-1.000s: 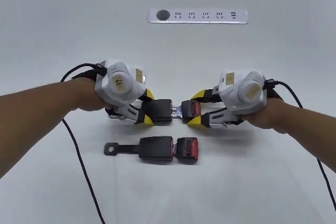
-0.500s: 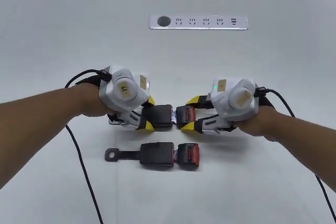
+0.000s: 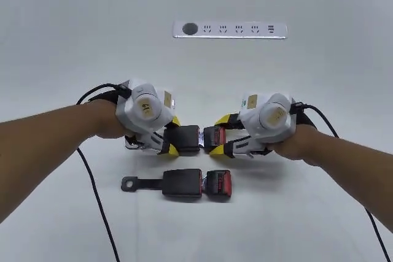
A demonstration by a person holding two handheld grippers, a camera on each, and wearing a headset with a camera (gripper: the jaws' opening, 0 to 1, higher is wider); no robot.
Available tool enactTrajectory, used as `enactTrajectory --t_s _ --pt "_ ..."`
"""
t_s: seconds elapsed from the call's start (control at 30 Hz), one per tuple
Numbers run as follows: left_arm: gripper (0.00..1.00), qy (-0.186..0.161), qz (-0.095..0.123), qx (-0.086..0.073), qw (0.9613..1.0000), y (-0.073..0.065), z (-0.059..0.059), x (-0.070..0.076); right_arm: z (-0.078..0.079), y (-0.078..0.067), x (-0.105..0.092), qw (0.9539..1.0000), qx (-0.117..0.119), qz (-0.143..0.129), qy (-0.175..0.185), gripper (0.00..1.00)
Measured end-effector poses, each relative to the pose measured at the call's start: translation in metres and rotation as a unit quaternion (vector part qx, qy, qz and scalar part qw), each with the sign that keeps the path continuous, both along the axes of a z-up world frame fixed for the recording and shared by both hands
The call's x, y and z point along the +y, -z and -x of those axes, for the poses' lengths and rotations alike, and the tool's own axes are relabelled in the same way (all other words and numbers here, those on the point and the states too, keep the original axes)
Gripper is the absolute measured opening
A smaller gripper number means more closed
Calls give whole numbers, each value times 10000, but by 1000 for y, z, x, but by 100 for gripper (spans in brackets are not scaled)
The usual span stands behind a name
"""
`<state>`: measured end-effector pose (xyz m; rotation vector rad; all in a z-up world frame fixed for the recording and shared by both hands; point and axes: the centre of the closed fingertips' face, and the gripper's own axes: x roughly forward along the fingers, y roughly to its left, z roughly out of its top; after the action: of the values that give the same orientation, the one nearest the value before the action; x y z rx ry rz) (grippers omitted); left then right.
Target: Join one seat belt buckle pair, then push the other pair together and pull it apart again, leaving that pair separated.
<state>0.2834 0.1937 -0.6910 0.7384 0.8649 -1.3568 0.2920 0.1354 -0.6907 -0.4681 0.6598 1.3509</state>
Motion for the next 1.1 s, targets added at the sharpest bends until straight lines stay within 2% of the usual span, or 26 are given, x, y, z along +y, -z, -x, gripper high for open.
enactTrajectory --t_s 1.1 --pt "33 96 99 -40 9999 1 -3 1 -1 0 1 9997 -84 57 -216 34"
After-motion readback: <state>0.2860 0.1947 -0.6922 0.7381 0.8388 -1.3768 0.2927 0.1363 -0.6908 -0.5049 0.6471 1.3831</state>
